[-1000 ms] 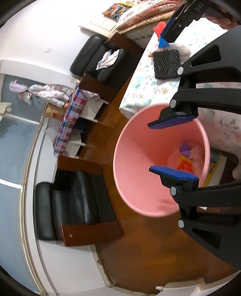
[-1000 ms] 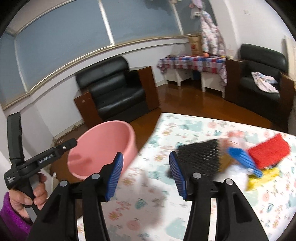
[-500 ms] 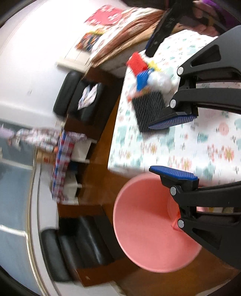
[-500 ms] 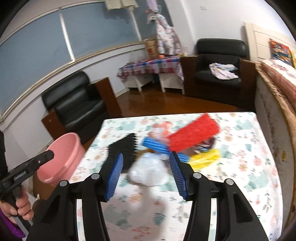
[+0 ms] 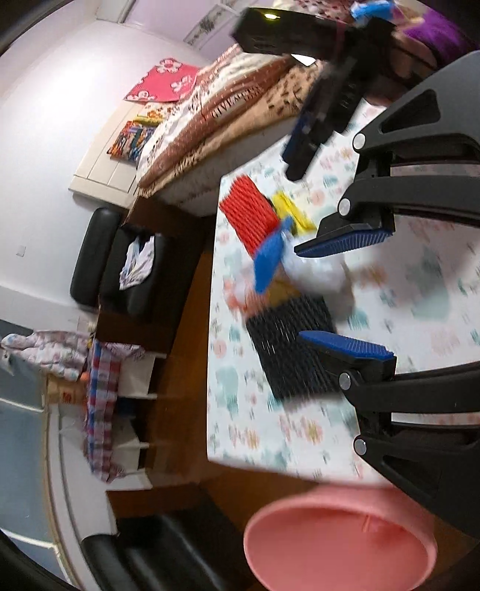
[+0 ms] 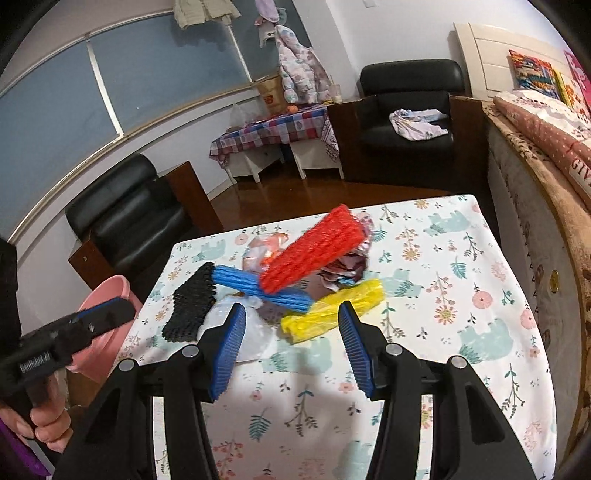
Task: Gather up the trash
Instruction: 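Grasp the blue mesh sleeve with the left gripper while the right grasps the red mesh sleeve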
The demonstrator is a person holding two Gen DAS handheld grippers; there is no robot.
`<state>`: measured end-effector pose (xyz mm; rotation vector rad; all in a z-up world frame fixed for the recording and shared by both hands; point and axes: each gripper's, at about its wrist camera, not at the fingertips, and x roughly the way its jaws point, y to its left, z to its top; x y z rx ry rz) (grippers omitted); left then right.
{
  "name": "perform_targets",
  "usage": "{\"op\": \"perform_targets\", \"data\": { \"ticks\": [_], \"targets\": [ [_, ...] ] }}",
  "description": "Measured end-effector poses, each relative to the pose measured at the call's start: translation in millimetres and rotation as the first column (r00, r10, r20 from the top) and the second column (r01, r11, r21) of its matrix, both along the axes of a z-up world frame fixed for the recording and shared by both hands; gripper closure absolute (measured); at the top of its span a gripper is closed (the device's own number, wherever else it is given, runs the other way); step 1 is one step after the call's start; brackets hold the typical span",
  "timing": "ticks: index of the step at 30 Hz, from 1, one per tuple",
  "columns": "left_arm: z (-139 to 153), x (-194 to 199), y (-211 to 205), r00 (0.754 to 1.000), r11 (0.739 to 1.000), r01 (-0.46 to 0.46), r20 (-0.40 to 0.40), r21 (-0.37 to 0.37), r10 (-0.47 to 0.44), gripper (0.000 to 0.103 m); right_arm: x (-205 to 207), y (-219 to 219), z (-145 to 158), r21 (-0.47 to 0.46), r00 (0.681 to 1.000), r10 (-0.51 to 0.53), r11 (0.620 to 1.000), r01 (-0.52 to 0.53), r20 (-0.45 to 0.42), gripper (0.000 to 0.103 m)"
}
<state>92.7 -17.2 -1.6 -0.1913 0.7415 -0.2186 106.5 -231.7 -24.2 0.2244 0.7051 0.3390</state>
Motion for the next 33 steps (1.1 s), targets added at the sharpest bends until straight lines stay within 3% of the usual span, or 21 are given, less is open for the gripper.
{"op": "perform_targets", "data": {
  "ticks": [6, 17, 18, 20, 25, 33],
  "targets": [
    [-2, 38, -24, 0.999, 0.998, -0.006, -0.047, -0.055, 0.003, 0.061, 2, -10, -7, 0.024, 1.0, -0.012, 1.0, 0.012, -0.017, 0.051],
    [-35, 84, -41, 0.988, 0.997, -0.079, -0.134, -0.026, 0.075, 0.062, 5, -17, -13, 0.048, 1.0, -0.011, 0.999, 0.012, -0.026, 0.051],
    [-37, 85, -41, 0.988, 0.996, -0.079, -0.133, -0.029, 0.075, 0.066, 5, -17, -14, 0.05, 1.0, -0.013, 0.999, 0.014, -0.028, 0.051],
    [-42, 84, -44, 0.989, 0.998, -0.061, -0.133, -0.011, 0.059, 0.087, 6, -19, -16, 0.057, 0.999, -0.015, 0.998, 0.017, -0.035, 0.051],
    [-47, 71, -46, 0.992, 1.0, -0.019, -0.129, -0.015, 0.017, 0.092, 10, -23, -22, 0.087, 0.998, -0.018, 0.996, 0.023, -0.057, 0.051],
    [-50, 43, -55, 0.993, 0.999, 0.041, -0.111, -0.009, -0.042, 0.093, 18, -20, -27, 0.151, 0.996, -0.012, 0.988, 0.026, -0.091, 0.051]
  ]
}}
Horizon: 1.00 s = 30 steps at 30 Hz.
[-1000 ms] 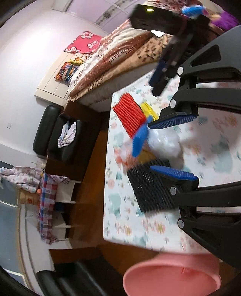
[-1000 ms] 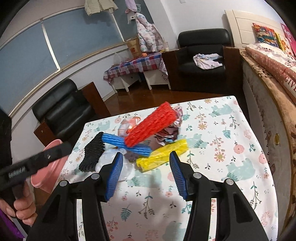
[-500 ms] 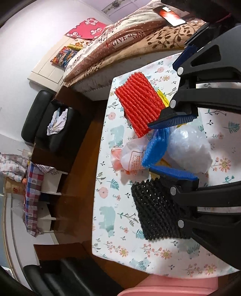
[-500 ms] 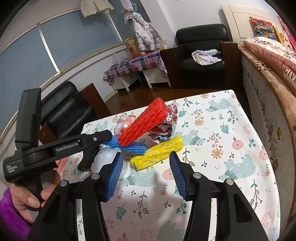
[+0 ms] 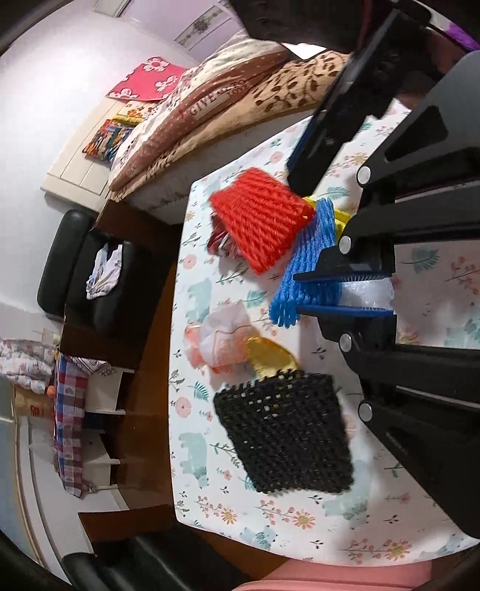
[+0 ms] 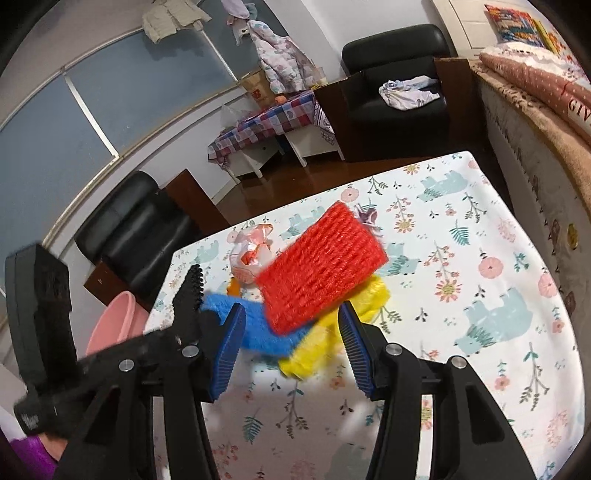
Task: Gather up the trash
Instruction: 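Grasp the blue mesh sleeve with the left gripper while the right grasps the red mesh sleeve, then carry both mesh sleeves over the pink bucket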
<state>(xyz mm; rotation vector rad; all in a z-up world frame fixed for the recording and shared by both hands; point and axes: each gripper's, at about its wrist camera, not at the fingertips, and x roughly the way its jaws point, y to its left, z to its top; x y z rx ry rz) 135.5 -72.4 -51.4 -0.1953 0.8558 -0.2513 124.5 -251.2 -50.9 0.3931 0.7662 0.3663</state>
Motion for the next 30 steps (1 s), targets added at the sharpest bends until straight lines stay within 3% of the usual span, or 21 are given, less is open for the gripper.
{"op": "perform_targets", "data": {
  "ticks": [9, 11, 13, 21, 30],
  "targets": [
    [-2, -17, -4, 1.0, 1.0, 0.03, 0.008, 0.005, -0.03, 0.093, 17, -7, -19, 0.073, 0.991, -0.097, 0.992, 0.104, -0.094, 0.055],
    [-1, -22, -5, 0.999, 0.999, 0.04, 0.013, 0.009, -0.04, 0.093, 18, -8, -21, 0.066, 0.99, -0.108, 0.991, 0.114, -0.091, 0.075],
    [0, -25, -5, 0.999, 0.999, 0.045, 0.015, 0.006, -0.045, 0.093, 17, -10, -20, 0.058, 0.991, -0.108, 0.992, 0.113, -0.086, 0.088],
    [15, -41, 5, 0.998, 0.999, 0.036, 0.044, -0.034, -0.035, 0.093, -3, -13, 1, -0.012, 0.993, -0.119, 0.993, 0.119, 0.022, 0.093],
    [50, -64, 30, 0.99, 0.998, -0.03, 0.138, -0.058, 0.038, 0.093, -30, -9, 30, -0.069, 0.988, -0.098, 0.992, 0.107, 0.116, 0.093]
  ]
}}
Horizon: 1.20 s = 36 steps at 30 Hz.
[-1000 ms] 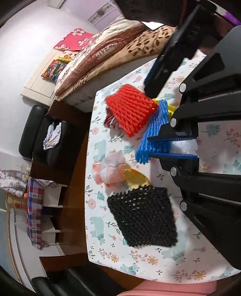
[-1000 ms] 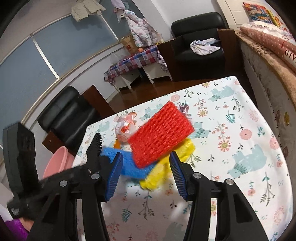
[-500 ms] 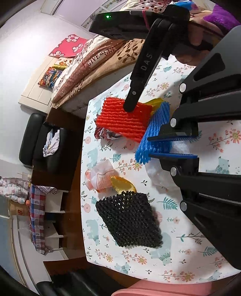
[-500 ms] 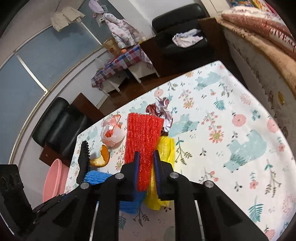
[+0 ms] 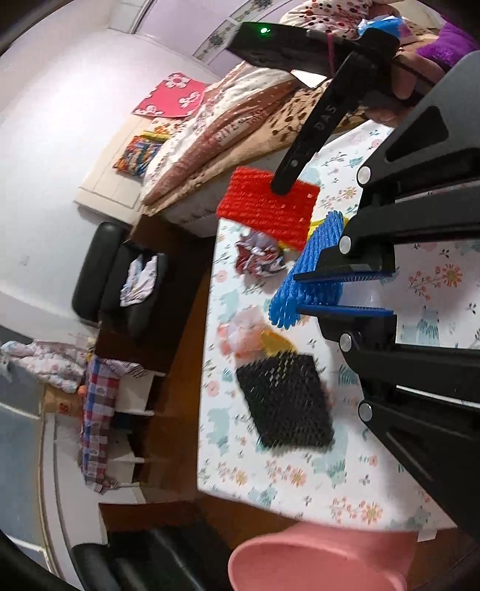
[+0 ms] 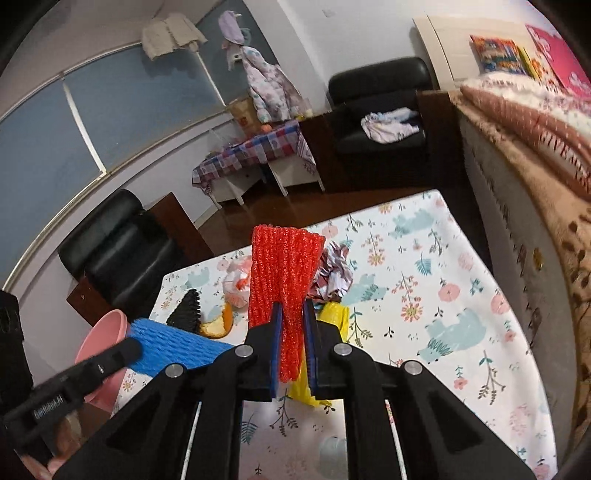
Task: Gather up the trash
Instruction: 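Carry both mesh sleeves over the pink bucket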
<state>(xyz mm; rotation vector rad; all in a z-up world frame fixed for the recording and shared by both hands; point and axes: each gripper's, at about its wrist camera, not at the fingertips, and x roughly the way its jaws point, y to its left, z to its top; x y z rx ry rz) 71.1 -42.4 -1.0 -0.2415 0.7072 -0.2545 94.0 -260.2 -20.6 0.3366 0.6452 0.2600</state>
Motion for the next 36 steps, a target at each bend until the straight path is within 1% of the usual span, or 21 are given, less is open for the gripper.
{"op": "perform_targets", "data": {
  "ticks": [5, 11, 18, 21, 24, 28, 31, 36],
  "targets": [
    [12, -14, 20, 0.998, 0.998, -0.057, 0.036, -0.008, 0.058, 0.093, -14, 10, 13, -0.018, 0.999, 0.023, 1.0, -0.022, 0.03, 0.093],
    [20, -33, 48, 0.987, 0.99, -0.142, 0.069, -0.005, 0.142, 0.093, -24, 30, 22, -0.025, 0.996, 0.072, 0.997, -0.071, 0.043, 0.093],
    [22, -55, 85, 0.963, 0.966, -0.26, 0.08, 0.016, 0.258, 0.093, -28, 69, 28, -0.039, 0.986, 0.159, 0.987, -0.157, 0.049, 0.093],
    [22, -63, 100, 0.946, 0.948, -0.317, 0.087, 0.038, 0.313, 0.093, -27, 89, 29, -0.041, 0.979, 0.197, 0.98, -0.195, 0.044, 0.093],
    [21, -71, 119, 0.924, 0.924, -0.378, 0.095, 0.059, 0.372, 0.093, -25, 109, 30, -0.049, 0.969, 0.244, 0.969, -0.243, 0.035, 0.093],
    [18, -81, 142, 0.9, 0.9, -0.432, 0.092, 0.058, 0.426, 0.093, -23, 135, 32, -0.068, 0.954, 0.297, 0.953, -0.294, 0.039, 0.093],
    [17, -88, 159, 0.88, 0.88, -0.471, 0.092, 0.055, 0.465, 0.093, -25, 163, 33, -0.093, 0.938, 0.344, 0.936, -0.34, 0.041, 0.093],
    [15, -101, 186, 0.839, 0.837, -0.543, 0.095, 0.07, 0.536, 0.093, -22, 205, 34, -0.124, 0.911, 0.41, 0.906, -0.404, 0.031, 0.093]
  ]
}}
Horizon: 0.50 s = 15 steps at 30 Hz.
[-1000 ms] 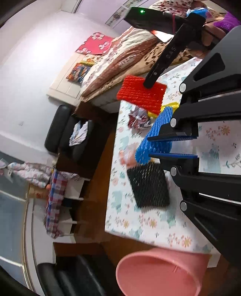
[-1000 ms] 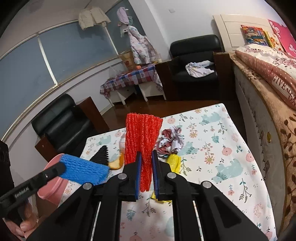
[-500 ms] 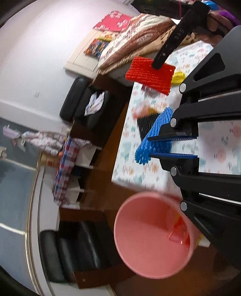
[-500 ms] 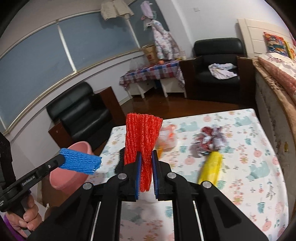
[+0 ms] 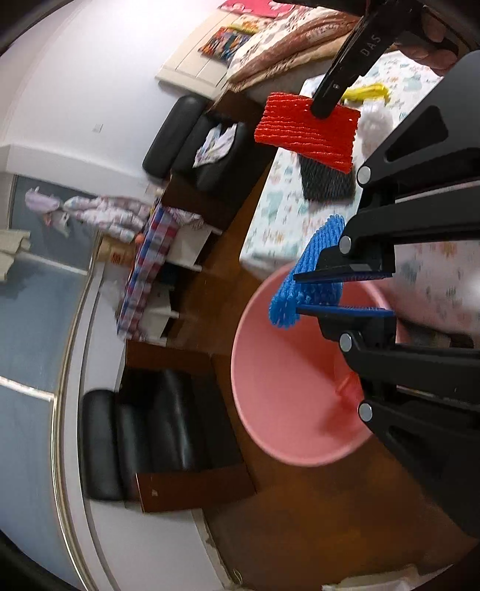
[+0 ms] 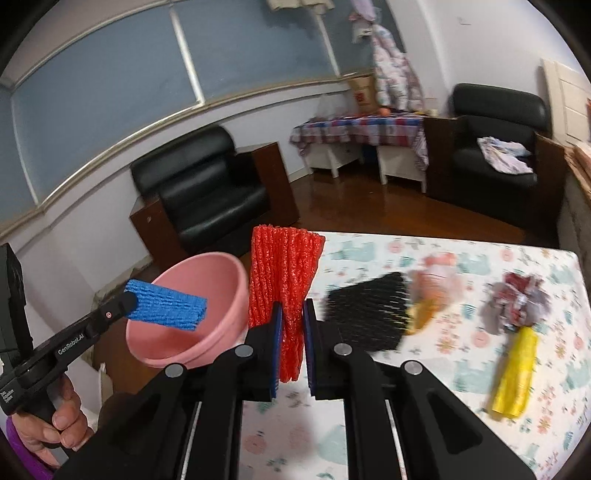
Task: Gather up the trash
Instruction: 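Carry both mesh sleeves over the pink bucket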
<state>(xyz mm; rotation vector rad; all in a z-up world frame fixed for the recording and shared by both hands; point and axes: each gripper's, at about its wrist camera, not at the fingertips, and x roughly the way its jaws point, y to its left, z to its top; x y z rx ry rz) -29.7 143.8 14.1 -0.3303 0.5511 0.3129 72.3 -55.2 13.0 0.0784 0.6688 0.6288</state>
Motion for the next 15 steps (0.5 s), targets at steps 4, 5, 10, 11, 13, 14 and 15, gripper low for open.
{"op": "perform_targets", "data": {
  "ticks": [4, 5, 10, 11, 13, 14, 15],
  "targets": [
    [-3, -10, 20, 0.998, 0.998, -0.061, -0.013, 0.02, 0.061, 0.093, 1, 34, 0, -0.018, 0.998, 0.062, 0.998, -0.062, 0.004, 0.093],
    [-4, -11, 23, 0.997, 0.997, -0.072, -0.017, 0.022, 0.072, 0.093, 1, 42, 1, -0.021, 0.997, 0.073, 0.997, -0.073, 0.007, 0.093],
    [-11, -23, 41, 0.992, 0.992, -0.123, -0.035, 0.041, 0.124, 0.093, -1, 80, 1, -0.042, 0.991, 0.129, 0.991, -0.128, 0.022, 0.093],
    [-12, -24, 44, 0.991, 0.991, -0.129, -0.038, 0.043, 0.131, 0.093, 0, 89, 1, -0.047, 0.99, 0.138, 0.989, -0.137, 0.023, 0.093],
    [-16, -27, 51, 0.989, 0.989, -0.142, -0.044, 0.047, 0.144, 0.093, 0, 103, -2, -0.058, 0.988, 0.153, 0.987, -0.151, 0.02, 0.093],
    [-16, -28, 53, 0.988, 0.988, -0.146, -0.046, 0.047, 0.148, 0.093, 0, 108, -3, -0.061, 0.987, 0.159, 0.986, -0.158, 0.016, 0.093],
    [-18, -30, 56, 0.987, 0.988, -0.15, -0.048, 0.046, 0.152, 0.093, 0, 114, -5, -0.064, 0.986, 0.164, 0.984, -0.163, 0.011, 0.093]
  ]
}}
